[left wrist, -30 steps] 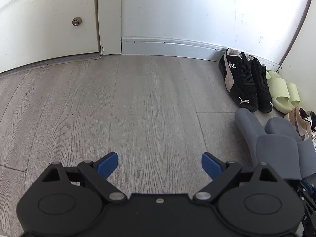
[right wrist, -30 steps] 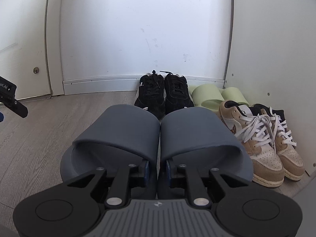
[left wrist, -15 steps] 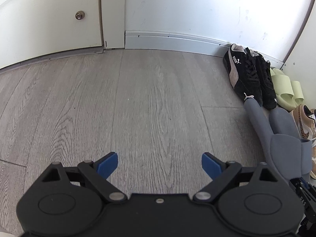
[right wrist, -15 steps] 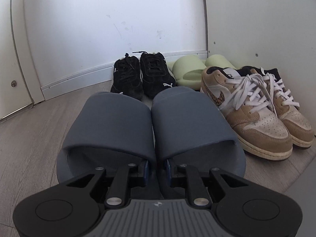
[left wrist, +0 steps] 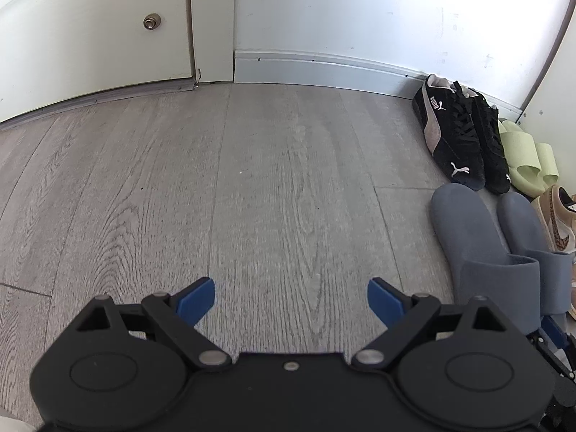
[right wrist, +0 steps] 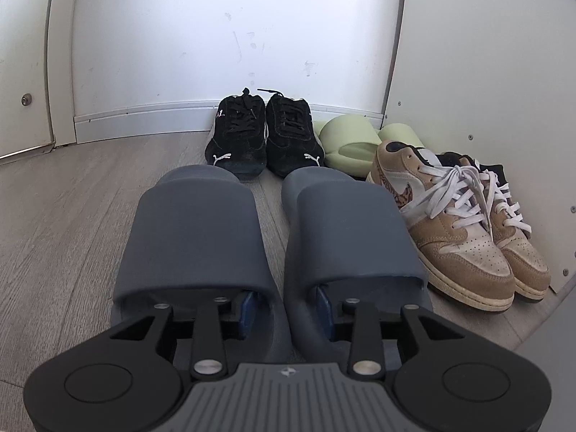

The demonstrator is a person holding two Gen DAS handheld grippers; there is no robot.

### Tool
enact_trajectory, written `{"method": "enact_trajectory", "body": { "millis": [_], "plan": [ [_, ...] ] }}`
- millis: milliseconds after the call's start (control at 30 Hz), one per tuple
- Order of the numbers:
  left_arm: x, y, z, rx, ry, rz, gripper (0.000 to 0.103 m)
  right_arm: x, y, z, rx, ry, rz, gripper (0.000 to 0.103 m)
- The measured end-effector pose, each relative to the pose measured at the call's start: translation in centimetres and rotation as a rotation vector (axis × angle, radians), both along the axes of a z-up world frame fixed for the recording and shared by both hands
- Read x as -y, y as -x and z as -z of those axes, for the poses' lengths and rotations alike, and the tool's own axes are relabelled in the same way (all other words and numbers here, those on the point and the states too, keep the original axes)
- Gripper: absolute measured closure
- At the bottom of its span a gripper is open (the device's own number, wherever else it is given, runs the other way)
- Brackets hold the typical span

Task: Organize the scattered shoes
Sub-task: 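Lower the grey slides in front of the black Puma sneakers with the right gripper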

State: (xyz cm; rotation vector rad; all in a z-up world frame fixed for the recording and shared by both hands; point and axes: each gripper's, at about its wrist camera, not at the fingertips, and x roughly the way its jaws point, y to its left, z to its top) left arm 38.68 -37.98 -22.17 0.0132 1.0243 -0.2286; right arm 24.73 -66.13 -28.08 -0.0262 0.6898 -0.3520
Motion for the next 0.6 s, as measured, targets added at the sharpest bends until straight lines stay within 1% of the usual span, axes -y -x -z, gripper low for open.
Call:
{"method": "enact_trajectory", "body": {
  "millis": [100, 167, 200, 233, 367, 400, 467, 500, 533, 600],
  "plan": [
    [-0.3, 0.0, 0.1, 0.000, 0.001, -0.003, 0.010, 0.1, -0.4, -0.4, -0.037, -0.006, -0.001, 0.061],
    [-0.6, -0.1, 0.2, -0.003, 0.003, -0.009, 0.010, 0.1, -0.3, -0.9, -0.059, -0.020, 0.012, 0.056],
    [-0.7, -0.1, 0.3, -0.004, 0.005, -0.011, 0.010, 0.1, -0.2, -1.2, -0.070, -0.028, 0.022, 0.051],
    [-0.8, -0.1, 0.3, -0.005, 0.006, -0.014, 0.010, 0.2, -0.1, -1.5, -0.081, -0.036, 0.031, 0.049],
    [-1.3, -0.2, 0.3, -0.006, 0.012, -0.026, 0.010, 0.2, 0.5, -2.7, -0.124, -0.069, 0.067, 0.048],
    [-1.5, -0.2, 0.3, -0.006, 0.015, -0.030, 0.010, -0.1, 0.6, -3.0, -0.123, -0.063, 0.065, 0.047],
    [-1.7, -0.3, 0.4, -0.011, 0.020, -0.035, 0.010, -1.3, 0.6, -3.6, -0.103, -0.029, 0.032, 0.036],
    [-1.7, -0.3, 0.4, -0.012, 0.021, -0.036, 0.010, -2.1, 0.2, -3.5, -0.095, -0.003, -0.006, 0.029],
    [-1.8, -0.2, 0.5, -0.014, 0.019, -0.037, 0.010, -3.1, -0.4, -3.5, -0.087, 0.030, -0.051, 0.026],
    [-1.9, -0.1, 0.5, -0.013, 0.012, -0.038, 0.010, -4.9, -1.5, -3.3, -0.073, 0.098, -0.135, 0.025]
  ]
}}
